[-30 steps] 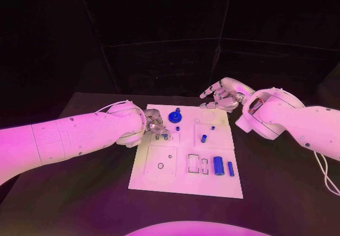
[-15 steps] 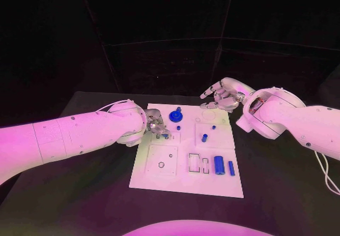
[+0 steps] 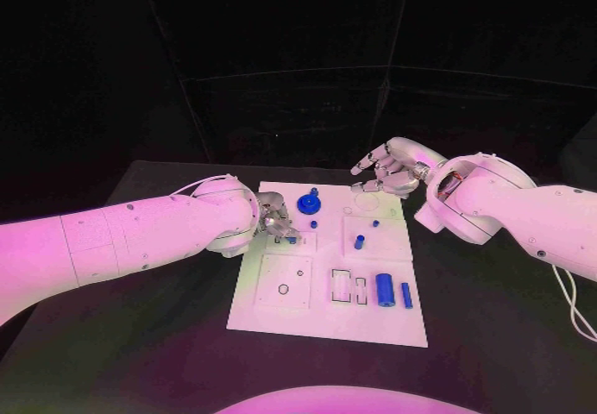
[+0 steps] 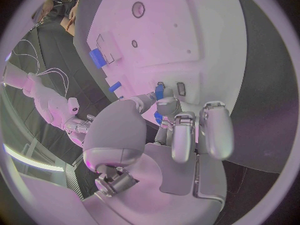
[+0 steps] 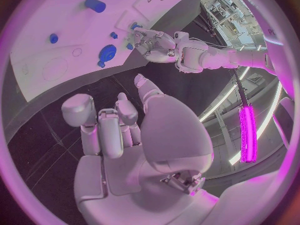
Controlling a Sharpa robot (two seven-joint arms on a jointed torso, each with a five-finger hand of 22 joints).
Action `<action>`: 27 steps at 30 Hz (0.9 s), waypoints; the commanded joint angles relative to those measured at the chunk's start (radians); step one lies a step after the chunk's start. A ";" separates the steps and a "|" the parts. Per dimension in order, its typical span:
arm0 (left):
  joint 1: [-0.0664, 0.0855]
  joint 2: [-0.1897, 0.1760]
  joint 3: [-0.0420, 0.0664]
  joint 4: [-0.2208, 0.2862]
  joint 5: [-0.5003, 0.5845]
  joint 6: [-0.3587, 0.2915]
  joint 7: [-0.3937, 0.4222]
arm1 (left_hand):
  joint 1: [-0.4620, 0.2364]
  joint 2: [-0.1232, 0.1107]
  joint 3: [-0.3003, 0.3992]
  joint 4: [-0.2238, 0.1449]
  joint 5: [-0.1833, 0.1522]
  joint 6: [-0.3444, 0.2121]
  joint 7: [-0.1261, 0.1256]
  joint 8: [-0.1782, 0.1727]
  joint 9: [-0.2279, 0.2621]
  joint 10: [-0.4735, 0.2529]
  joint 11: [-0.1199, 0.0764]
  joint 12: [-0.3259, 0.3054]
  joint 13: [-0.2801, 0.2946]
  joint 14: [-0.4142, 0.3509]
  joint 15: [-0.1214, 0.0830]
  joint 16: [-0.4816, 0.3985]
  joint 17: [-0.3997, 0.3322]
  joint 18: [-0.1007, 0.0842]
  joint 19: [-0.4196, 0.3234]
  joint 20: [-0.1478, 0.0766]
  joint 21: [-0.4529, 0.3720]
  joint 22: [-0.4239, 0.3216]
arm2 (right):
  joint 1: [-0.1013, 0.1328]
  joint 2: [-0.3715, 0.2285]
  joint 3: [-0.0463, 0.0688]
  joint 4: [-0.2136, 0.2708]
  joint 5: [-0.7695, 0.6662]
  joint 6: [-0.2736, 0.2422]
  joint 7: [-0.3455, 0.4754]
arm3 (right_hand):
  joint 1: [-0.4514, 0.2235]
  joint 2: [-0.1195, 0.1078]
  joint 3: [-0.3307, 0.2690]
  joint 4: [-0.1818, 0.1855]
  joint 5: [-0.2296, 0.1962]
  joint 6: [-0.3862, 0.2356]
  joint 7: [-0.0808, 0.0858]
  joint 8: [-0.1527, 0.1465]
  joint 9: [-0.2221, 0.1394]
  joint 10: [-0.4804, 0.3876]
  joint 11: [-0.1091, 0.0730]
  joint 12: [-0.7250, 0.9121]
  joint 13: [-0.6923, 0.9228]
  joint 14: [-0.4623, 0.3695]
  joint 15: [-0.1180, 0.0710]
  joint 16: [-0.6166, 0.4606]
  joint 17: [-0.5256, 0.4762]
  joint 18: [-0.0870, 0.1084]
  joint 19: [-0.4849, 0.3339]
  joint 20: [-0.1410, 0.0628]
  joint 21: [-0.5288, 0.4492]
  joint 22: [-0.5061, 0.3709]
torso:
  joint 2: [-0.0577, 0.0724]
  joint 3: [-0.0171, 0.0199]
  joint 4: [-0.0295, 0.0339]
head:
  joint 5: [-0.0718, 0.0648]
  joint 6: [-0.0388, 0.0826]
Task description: Assemble the parts on the task board
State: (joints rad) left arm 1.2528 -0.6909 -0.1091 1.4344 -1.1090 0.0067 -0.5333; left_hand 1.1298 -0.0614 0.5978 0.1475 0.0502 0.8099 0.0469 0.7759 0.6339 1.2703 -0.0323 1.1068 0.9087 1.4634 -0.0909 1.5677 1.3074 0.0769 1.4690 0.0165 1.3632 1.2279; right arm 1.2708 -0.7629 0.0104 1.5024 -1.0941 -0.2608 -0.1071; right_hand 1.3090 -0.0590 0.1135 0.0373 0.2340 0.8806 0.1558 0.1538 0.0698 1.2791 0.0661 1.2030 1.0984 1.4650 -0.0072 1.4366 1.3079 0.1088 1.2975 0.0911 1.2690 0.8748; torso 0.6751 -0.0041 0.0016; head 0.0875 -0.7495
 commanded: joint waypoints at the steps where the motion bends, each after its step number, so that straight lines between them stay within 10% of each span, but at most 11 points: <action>1: -0.003 0.001 -0.002 0.000 -0.009 0.025 -0.002 | 0.005 0.000 0.150 -0.146 0.002 0.000 -0.007 0.004 0.001 0.001 -0.002 0.000 0.001 0.107 -0.005 0.003 0.263 -0.010 0.002 -0.003 -0.001 0.001 | 0.002 0.001 0.001 0.001 0.002 0.013 0.001 | -0.006 -0.001 -0.004 0.002 -0.006 0.001 0.000 0.004 -0.002 -0.003 0.000 -0.001 -0.001 0.052 -0.006 -0.005 0.007 0.015 -0.008 0.000 -0.007 -0.001 | 0.000 0.0000 0.0007 | 0.001 0.001; 27: -0.003 0.007 -0.002 -0.005 -0.008 0.045 0.014 | -0.006 -0.016 0.174 -0.162 0.040 0.009 -0.007 0.007 0.002 0.014 -0.002 0.010 0.008 0.107 -0.004 0.003 0.263 -0.013 0.007 -0.003 0.009 0.018 | 0.002 0.006 0.001 0.010 0.002 0.030 0.003 | -0.005 -0.001 -0.004 0.001 -0.005 0.000 0.000 0.004 -0.002 -0.003 0.000 -0.001 -0.001 0.051 -0.006 -0.006 0.005 0.016 -0.009 0.000 -0.008 -0.002 | 0.001 -0.0006 0.0003 | -0.001 -0.003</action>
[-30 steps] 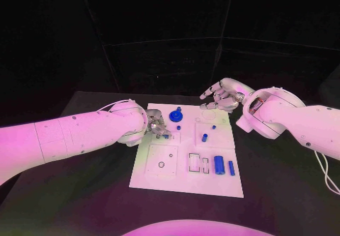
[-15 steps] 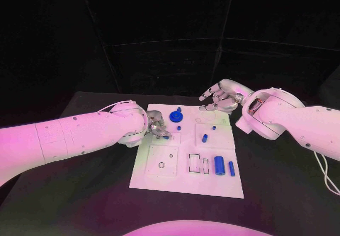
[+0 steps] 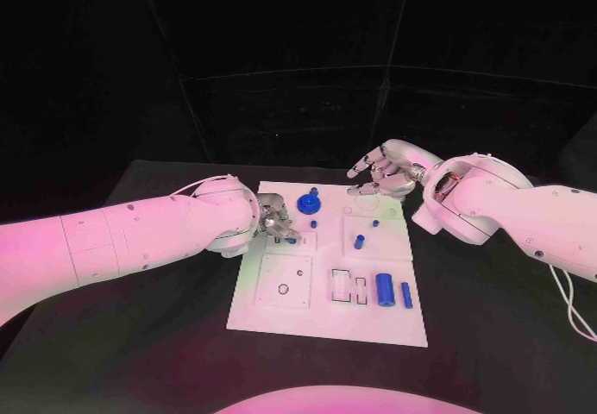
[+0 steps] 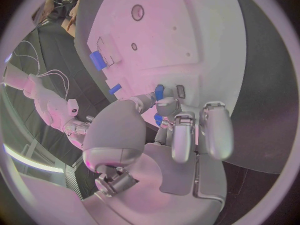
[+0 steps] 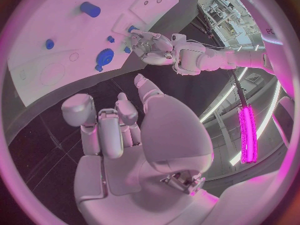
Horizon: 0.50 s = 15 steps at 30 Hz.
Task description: Assemble the parts on the task board
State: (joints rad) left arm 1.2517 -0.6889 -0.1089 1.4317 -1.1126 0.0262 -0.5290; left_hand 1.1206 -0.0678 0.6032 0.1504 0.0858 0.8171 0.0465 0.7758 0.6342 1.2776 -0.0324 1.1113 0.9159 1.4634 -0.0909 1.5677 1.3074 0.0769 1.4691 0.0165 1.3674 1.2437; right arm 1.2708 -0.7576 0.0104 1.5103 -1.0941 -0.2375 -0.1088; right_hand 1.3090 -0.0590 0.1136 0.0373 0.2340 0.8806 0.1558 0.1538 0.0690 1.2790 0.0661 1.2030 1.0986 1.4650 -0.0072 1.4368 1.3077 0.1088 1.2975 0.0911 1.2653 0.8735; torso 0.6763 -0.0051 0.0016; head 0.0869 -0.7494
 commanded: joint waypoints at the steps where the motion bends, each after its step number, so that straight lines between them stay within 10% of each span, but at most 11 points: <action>1: -0.002 0.007 -0.002 -0.004 -0.005 0.026 0.010 | 0.002 -0.010 0.169 -0.165 0.005 0.002 -0.006 0.007 0.001 0.007 -0.002 0.005 0.001 0.107 -0.004 0.003 0.263 -0.013 0.008 -0.003 0.005 0.003 | 0.002 0.001 0.001 0.002 0.002 0.006 0.005 | -0.004 0.000 -0.004 0.001 -0.003 0.000 0.000 0.005 -0.001 -0.004 0.000 -0.001 -0.002 0.051 -0.006 -0.006 0.005 0.016 -0.009 0.000 -0.005 -0.002 | -0.001 0.0006 0.0007 | -0.001 -0.004; 15: -0.002 0.029 -0.002 -0.027 0.018 0.055 0.000 | -0.040 -0.010 0.156 -0.147 0.010 0.022 -0.013 0.010 0.001 0.021 -0.006 0.018 0.011 0.107 -0.006 0.003 0.263 -0.013 0.009 -0.003 0.006 0.007 | 0.002 0.005 0.001 0.002 0.002 0.009 0.004 | 0.000 0.001 -0.004 0.000 0.001 -0.001 0.000 0.005 -0.001 -0.006 0.000 -0.002 -0.004 0.051 -0.006 -0.008 0.004 0.016 -0.010 0.001 -0.006 -0.003 | -0.001 0.0014 -0.0010 | -0.001 -0.007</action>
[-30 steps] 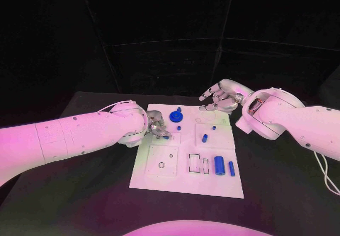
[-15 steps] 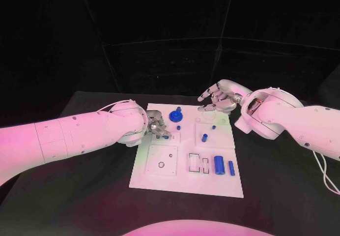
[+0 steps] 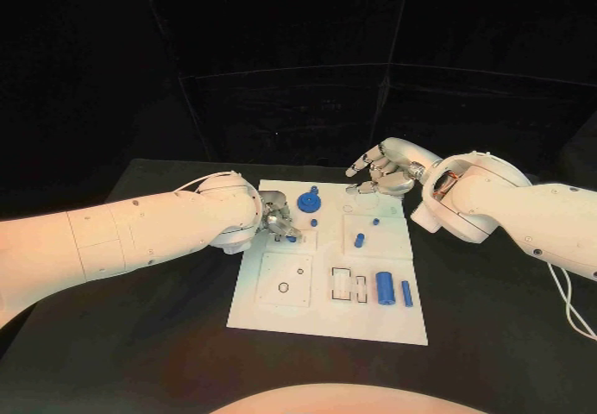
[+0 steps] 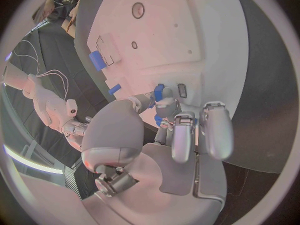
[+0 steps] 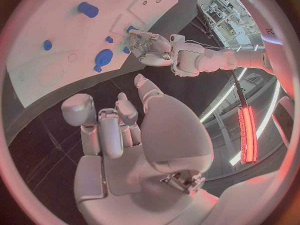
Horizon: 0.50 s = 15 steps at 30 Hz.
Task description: Assemble the parts on the task board
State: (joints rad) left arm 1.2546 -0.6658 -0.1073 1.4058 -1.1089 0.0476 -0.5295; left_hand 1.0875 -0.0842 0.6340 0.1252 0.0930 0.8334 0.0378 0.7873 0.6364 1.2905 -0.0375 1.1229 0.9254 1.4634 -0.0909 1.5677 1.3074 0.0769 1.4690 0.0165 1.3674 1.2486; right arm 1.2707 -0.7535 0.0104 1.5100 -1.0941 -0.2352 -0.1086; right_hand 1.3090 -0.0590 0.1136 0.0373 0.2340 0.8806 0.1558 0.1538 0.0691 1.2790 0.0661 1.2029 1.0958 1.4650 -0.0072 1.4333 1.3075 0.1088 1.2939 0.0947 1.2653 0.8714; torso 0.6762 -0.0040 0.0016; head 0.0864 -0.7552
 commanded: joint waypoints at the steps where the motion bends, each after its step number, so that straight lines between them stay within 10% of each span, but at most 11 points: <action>1: -0.005 0.007 -0.004 -0.003 0.015 0.034 0.000 | -0.011 0.007 0.123 -0.119 0.002 0.007 -0.005 -0.001 -0.002 0.009 -0.001 0.007 0.003 0.107 -0.006 0.003 0.263 -0.013 0.008 -0.003 0.006 0.001 | 0.002 0.001 0.001 0.002 0.002 0.007 0.003 | 0.000 0.001 -0.004 0.000 0.001 -0.001 0.000 0.005 -0.001 -0.006 0.000 -0.002 -0.001 0.051 -0.006 -0.004 0.004 0.016 -0.006 -0.003 -0.006 -0.001 | -0.001 0.0005 -0.0011 | -0.001 -0.001; 15: -0.004 0.012 -0.003 -0.011 0.023 0.024 -0.001 | -0.050 0.037 0.117 -0.096 0.005 0.027 -0.011 -0.003 -0.004 0.023 -0.005 0.022 0.018 0.107 -0.009 0.003 0.263 -0.016 0.014 -0.006 0.017 0.020 | 0.002 0.003 0.001 -0.001 0.002 0.008 0.003 | 0.001 0.002 -0.004 0.001 0.005 -0.001 0.000 0.005 -0.001 -0.006 0.000 -0.002 0.000 0.051 -0.006 -0.004 0.004 0.016 -0.007 -0.003 -0.007 -0.002 | 0.000 -0.0009 -0.0005 | -0.002 0.000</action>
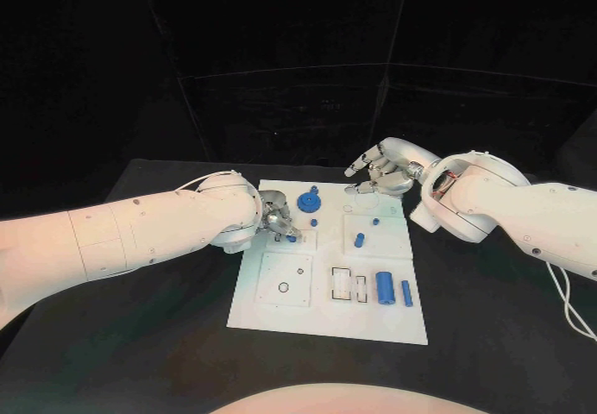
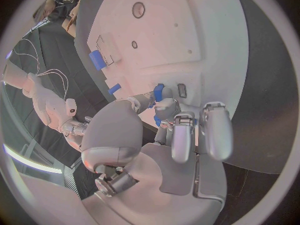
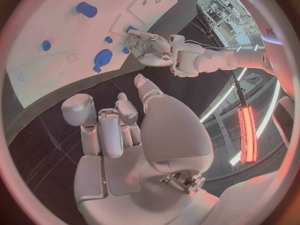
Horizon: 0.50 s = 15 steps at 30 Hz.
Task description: Assemble the parts on the task board
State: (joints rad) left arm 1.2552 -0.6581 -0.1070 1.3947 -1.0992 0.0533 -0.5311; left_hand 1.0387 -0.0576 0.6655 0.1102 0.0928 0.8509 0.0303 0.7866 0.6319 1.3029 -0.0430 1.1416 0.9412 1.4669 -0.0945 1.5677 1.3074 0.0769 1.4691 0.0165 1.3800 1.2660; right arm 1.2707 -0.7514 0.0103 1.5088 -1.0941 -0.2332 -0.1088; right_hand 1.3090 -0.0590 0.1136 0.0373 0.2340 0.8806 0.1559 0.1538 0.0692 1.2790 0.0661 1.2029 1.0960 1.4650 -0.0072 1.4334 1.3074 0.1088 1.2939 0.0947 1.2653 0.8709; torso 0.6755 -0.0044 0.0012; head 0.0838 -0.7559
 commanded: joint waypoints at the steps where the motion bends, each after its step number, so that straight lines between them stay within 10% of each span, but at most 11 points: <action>1: -0.005 0.004 -0.004 0.001 0.014 0.018 0.000 | -0.002 0.011 0.086 -0.081 0.005 0.011 -0.003 -0.002 0.000 0.012 0.000 0.005 0.005 0.104 -0.005 0.003 0.263 -0.016 0.015 -0.006 0.005 0.004 | 0.002 0.001 0.001 0.000 0.002 0.007 0.003 | 0.001 0.002 -0.004 0.001 0.007 -0.001 0.000 0.006 -0.001 -0.006 0.000 -0.001 0.000 0.051 -0.006 -0.005 0.004 0.016 -0.007 -0.003 -0.007 -0.002 | 0.001 -0.0007 -0.0004 | 0.001 0.000; 15: 0.008 -0.003 -0.003 0.003 0.027 0.036 -0.005 | -0.021 0.022 0.104 -0.093 0.009 0.031 -0.011 -0.003 0.002 0.027 -0.007 0.018 0.018 0.104 -0.009 0.003 0.263 -0.017 0.017 -0.009 0.009 0.010 | 0.002 0.007 0.001 -0.017 0.002 0.011 -0.002 | 0.013 0.006 0.000 0.004 0.085 -0.004 0.001 0.011 -0.001 -0.009 0.000 0.001 -0.001 0.052 -0.006 -0.006 0.006 0.016 -0.004 -0.003 -0.010 -0.003 | 0.000 0.0000 0.0003 | 0.004 -0.004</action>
State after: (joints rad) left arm 1.2614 -0.6610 -0.1099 1.3970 -1.0829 0.0607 -0.5329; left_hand 1.0208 -0.0397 0.6705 0.1132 0.0969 0.8636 0.0321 0.7787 0.6323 1.3241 -0.0501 1.1541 0.9588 1.4669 -0.0944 1.5677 1.3074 0.0769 1.4654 0.0129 1.3846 1.2746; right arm 1.2707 -0.7455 0.0103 1.4929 -1.0941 -0.2298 -0.1111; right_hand 1.3133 -0.0548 0.1136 0.0373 0.3169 0.8806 0.1558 0.1588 0.0692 1.2790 0.0661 1.2029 1.0952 1.4650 -0.0072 1.4335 1.3074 0.1088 1.2939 0.0947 1.2614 0.8689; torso 0.6756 -0.0050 0.0025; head 0.0876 -0.7592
